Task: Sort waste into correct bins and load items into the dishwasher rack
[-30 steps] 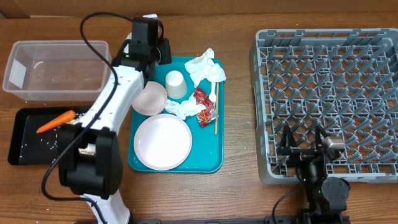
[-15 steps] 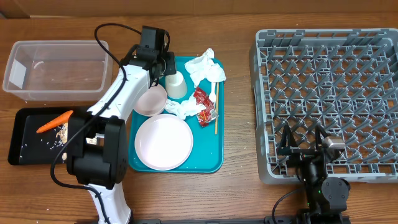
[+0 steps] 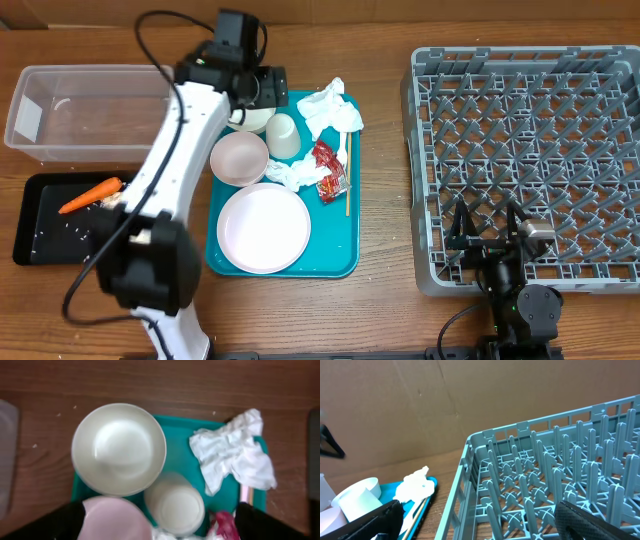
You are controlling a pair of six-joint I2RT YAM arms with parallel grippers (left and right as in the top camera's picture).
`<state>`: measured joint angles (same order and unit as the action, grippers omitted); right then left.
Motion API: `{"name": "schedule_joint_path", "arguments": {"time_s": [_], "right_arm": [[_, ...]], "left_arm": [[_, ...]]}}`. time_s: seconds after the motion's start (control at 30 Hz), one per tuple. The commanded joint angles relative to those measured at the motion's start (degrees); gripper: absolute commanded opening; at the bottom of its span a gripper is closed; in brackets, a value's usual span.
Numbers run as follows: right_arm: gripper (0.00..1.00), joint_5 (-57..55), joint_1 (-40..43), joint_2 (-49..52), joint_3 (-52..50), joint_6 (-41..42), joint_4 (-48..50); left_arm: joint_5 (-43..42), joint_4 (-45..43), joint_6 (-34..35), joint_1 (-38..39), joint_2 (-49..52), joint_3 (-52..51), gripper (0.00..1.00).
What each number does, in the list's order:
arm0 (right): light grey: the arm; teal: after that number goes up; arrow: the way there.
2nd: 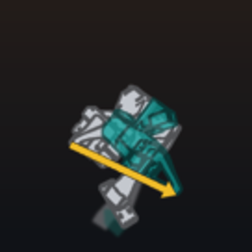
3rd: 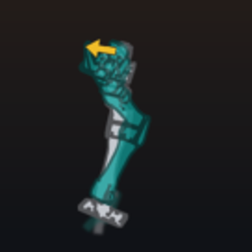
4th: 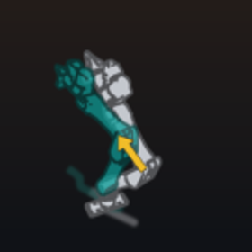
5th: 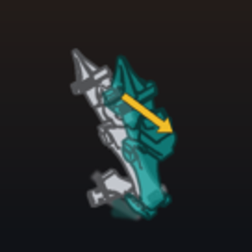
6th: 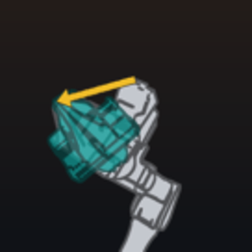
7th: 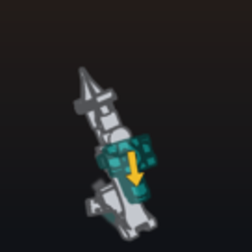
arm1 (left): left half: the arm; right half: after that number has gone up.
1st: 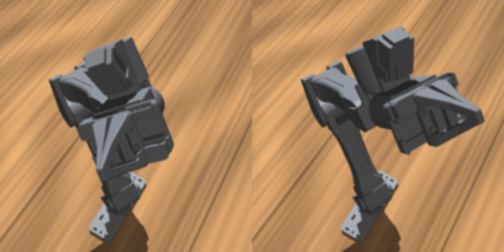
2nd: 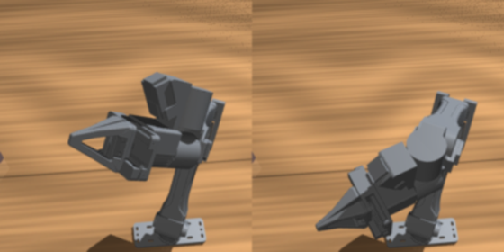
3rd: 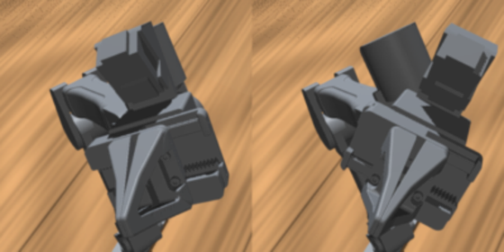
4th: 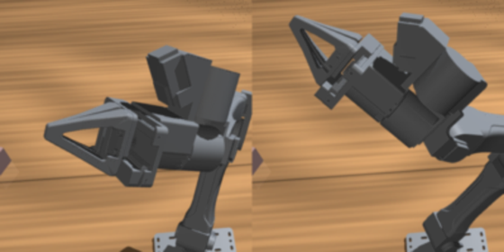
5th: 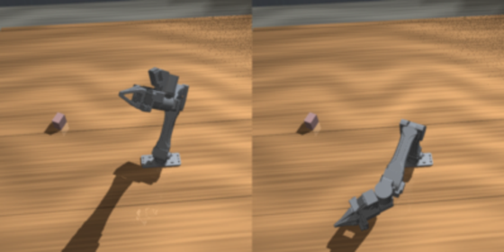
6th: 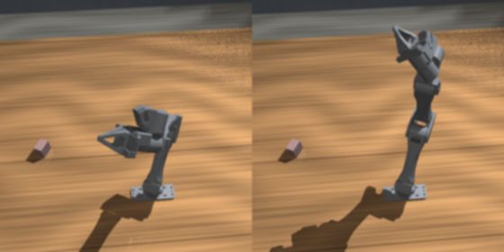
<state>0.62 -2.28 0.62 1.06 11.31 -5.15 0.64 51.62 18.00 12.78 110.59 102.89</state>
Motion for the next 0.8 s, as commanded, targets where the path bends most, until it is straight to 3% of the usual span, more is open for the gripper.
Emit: {"name": "schedule_joint_path", "arguments": {"time_s": [0.0, 0.13, 0.3, 0.53, 0.77], "right_arm": [[1.00, -0.57, 0.11, -0.46, -0.59, -0.46, 0.35], [1.00, -0.57, 0.11, -0.46, -0.59, -0.46, 0.35], [1.00, -0.57, 0.11, -0.46, -0.59, -0.46, 0.35], [1.00, -0.57, 0.11, -0.46, -0.59, -0.48, 0.35], [1.00, -0.57, 0.11, -0.46, -0.59, -0.46, 0.35]], "left_arm": [[-0.42, 5.22, 0.09, 0.33, -8.31, 4.63, 1.00], [-1.70, 12.20, 0.26, 0.42, -11.93, 4.63, 1.00], [-11.13, 17.99, 0.26, 0.48, -10.03, 3.50, 1.00], [-14.03, 18.05, 0.24, 3.02, -0.87, 2.14, 1.00], [-10.78, 15.61, 0.04, 8.59, 0.87, 2.14, 1.00]]}}
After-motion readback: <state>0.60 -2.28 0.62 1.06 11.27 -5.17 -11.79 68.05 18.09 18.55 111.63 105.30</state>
